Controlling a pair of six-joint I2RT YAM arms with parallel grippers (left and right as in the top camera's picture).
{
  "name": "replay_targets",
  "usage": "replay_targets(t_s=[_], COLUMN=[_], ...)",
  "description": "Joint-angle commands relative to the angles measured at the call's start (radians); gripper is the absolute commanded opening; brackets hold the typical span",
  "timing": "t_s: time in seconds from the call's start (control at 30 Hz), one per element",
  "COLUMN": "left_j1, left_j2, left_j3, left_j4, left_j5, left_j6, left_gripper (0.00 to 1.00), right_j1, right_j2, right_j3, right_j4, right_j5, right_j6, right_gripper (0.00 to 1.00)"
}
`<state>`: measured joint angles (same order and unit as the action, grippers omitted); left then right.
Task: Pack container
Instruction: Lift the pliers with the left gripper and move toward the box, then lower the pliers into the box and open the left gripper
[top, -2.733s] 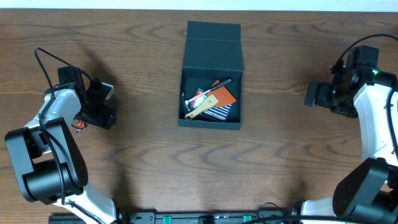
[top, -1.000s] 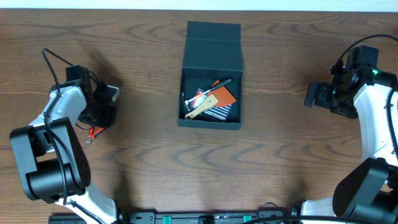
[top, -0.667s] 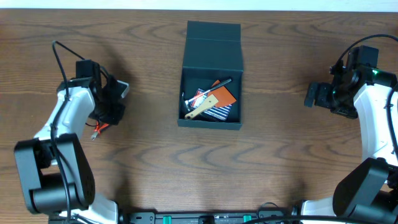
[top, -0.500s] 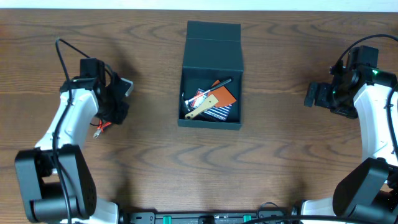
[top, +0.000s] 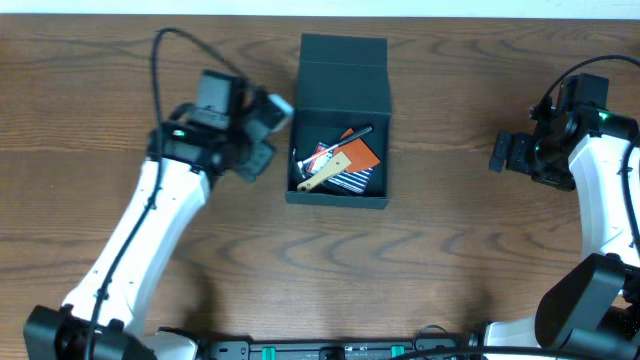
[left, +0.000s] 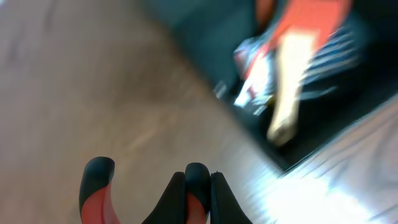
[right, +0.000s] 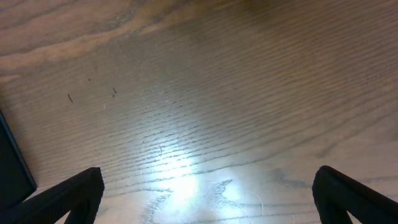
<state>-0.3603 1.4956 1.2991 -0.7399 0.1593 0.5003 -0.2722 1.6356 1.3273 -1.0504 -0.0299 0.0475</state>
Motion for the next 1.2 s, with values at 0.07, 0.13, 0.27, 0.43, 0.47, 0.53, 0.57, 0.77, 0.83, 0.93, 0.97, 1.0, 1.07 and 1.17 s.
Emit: replay_targets(t_s=[0.07,0.13,0.27,0.43,0.47,0.53,0.57,0.77,0.83,0.93,0.97,1.0,1.07,1.17], left_j1=[-0.150,-0.197,-0.262,-0.299,-0.304,-0.311,-0.314,-0.315,-0.315,-0.315,-0.315,-0.315,-0.312,-0.311], left_j2=[-0.003,0.013,0.083,0.210,0.237,0.283,0.307,0.366,0.383,0.397,0.398,0.398,0.398,0.398], left_j3=[0.031,0.031,0.031,0.031,0.031,0.031,0.031,0.031,0.031,0.031,0.031,0.031,0.031,0.031], left_j4=[0.074,0.116,0.186,0.230,0.235,0.243,0.245,0.245,0.245,0.245,0.245,0.245,0.245,0.242], left_j5=[0.013,0.013,0.014,0.018,0.017,0.017,0.017,0.018,0.017,0.017,0.017,0.017,0.017,0.016], left_j6=[0.097,0.140,0.189,0.188,0.188,0.188,0.188,0.188,0.187,0.187,0.182,0.178,0.176,0.171], left_gripper=[0.06,0.06,0.06,0.06,0.06,0.06,0.06,0.06,0.06,0.08,0.28,0.55,0.69,0.77], right_j1=[0.005,0.005,0.005,0.005,0.005,0.005,0.005,0.005,0.005,0.005,0.005,0.005,0.005,0.005], right_j2=[0.007,0.007,0.007,0.007,0.007,0.007,0.007,0.007,0.007,0.007,0.007,0.007,0.007,0.007], right_j3=[-0.005,-0.005,-0.005,-0.005,-0.005,-0.005,-0.005,-0.005,-0.005,-0.005,-0.005,-0.005,-0.005,-0.005], right_j4=[-0.002,-0.002,-0.004,-0.008,-0.009,-0.009,-0.009,-0.009,-0.010,-0.014,-0.016,-0.016,-0.016,-0.016], right_j5=[-0.005,-0.005,-0.005,-0.005,-0.005,-0.005,-0.005,-0.005,-0.005,-0.005,-0.005,-0.005,-0.005,-0.005], right_j6=[-0.011,-0.011,-0.011,-0.011,-0.011,-0.011,-0.011,-0.011,-0.011,-0.011,-0.011,-0.011,-0.011,-0.011], right_gripper=[0.99,0.99,0.99,0.99,0.99,0.99,0.99,0.99,0.99,0.99,0.99,0.99,0.99,0.99])
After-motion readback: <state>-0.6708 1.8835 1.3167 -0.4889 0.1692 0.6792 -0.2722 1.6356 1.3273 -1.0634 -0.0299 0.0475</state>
